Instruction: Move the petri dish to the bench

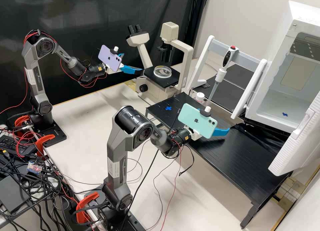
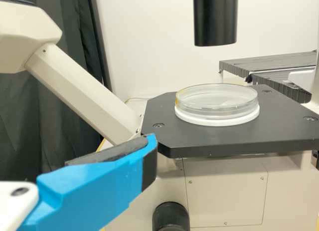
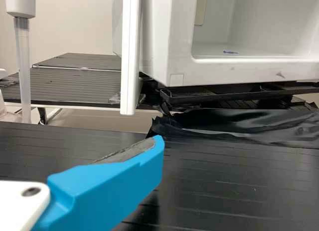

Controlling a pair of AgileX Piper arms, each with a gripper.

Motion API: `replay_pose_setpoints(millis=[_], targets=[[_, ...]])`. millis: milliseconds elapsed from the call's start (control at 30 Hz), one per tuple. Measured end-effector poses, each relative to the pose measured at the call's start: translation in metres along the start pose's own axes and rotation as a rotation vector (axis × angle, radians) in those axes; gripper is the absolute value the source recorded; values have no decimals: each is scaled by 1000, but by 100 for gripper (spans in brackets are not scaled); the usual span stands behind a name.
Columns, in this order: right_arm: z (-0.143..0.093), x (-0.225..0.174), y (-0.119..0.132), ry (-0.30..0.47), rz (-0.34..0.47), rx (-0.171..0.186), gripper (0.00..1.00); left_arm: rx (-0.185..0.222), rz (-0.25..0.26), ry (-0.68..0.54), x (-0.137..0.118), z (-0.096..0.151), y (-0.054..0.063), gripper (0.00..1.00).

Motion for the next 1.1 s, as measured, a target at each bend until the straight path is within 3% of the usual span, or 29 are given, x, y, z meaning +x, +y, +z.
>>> replay_pose_setpoints(millis=[400, 633, 700, 967, 1100], targets=[[-3, -8, -5, 8, -17, -1, 100, 0, 0, 0, 0, 0, 0, 100], [-35, -34, -16, 131, -34, -3, 100, 0, 0, 0, 0, 0, 0, 100], [-50, -42, -23, 185, -45, -14, 100, 0, 0, 0, 0, 0, 0, 100], [-102, -67, -60, 354, -130, -134, 100, 0, 0, 0, 0, 0, 0, 100], [-119, -72, -68, 392, -135, -150, 100, 0, 0, 0, 0, 0, 0, 100]])
